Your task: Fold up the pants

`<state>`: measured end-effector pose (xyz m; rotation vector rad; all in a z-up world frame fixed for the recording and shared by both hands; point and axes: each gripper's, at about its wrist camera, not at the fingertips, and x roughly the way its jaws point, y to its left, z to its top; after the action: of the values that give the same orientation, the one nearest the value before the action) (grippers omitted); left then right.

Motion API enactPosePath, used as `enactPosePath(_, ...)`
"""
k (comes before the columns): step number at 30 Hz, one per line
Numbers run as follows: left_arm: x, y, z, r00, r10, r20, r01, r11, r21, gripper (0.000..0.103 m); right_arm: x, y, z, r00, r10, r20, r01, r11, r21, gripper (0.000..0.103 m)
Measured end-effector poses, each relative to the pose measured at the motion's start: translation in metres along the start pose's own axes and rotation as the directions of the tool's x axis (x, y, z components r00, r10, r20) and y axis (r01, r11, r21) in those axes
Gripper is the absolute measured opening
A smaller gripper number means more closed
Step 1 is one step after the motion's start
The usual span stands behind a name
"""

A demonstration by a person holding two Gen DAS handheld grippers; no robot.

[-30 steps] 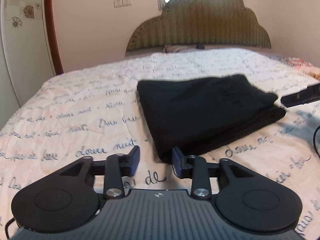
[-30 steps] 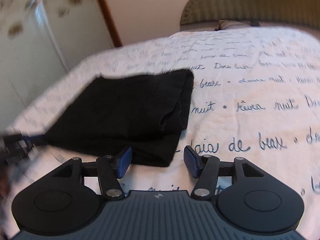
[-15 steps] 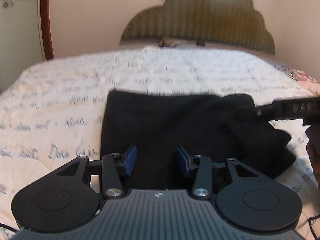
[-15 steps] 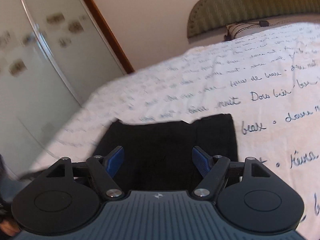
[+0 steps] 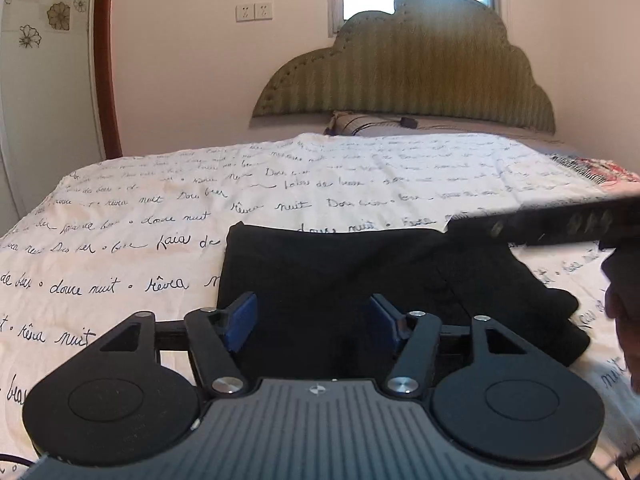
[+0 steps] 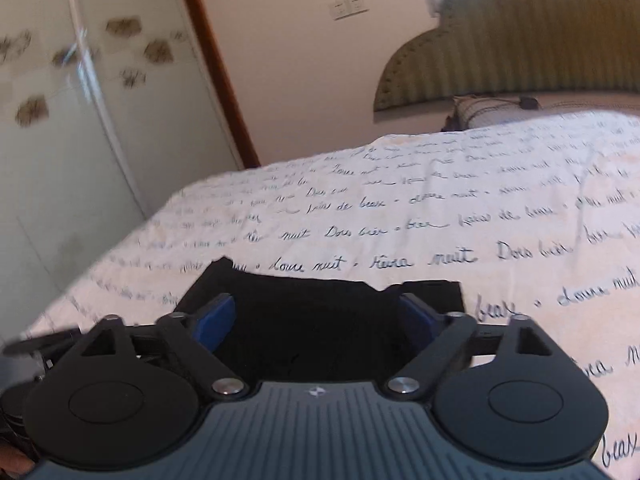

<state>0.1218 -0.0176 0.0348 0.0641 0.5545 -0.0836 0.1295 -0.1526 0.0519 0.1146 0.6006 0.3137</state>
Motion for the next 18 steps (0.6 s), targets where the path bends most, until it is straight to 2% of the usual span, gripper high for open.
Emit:
enactPosePath(4,0.036,-0.001,-0.008,0.996,0.037,-0.08,-0.037,0.999,0.009,0.067,0.046,0.014,-0.014,0.987,-0.138,-0.082,0.128,0.986,-0.107,0.094)
enactPosePath(5,0.04,0.0,-0.014,0.998,0.03,-0.062,-0.03,1.0,0.005,0.068,0.053,0.013,-0.02,0.982,-0.169,-0.086,0.157,0.979,-0.128,0.096)
enactPosePath(6,0.039,0.003,-0.019,0.999,0.022,-0.042,-0.023,1.0,-0.017,0.068,0.057,0.012,-0.027,0.982,-0.175,-0.072,0.162,0.975,-0.153,0.1)
enactPosePath(13,0.037,0.009,-0.019,0.999,0.005,-0.043,-0.007,0.999,-0.049,0.069,0.055,0.006,-0.03,0.986,-0.155,-0.056,0.146,0.981,-0.131,0.101)
enactPosePath(16,0.009,0.016,-0.021,1.0,-0.003,-0.011,0.003,0.998,-0.07,0.068,0.02,0.007,-0.032,0.984,-0.178,0.012,0.179,0.981,-0.069,0.101)
enactPosePath(18,-0.015,0.02,-0.026,1.0,-0.021,-0.01,0.02,0.995,-0.101,0.072,-0.011,0.007,-0.041,0.989,-0.141,0.05,0.143,0.989,-0.025,0.101)
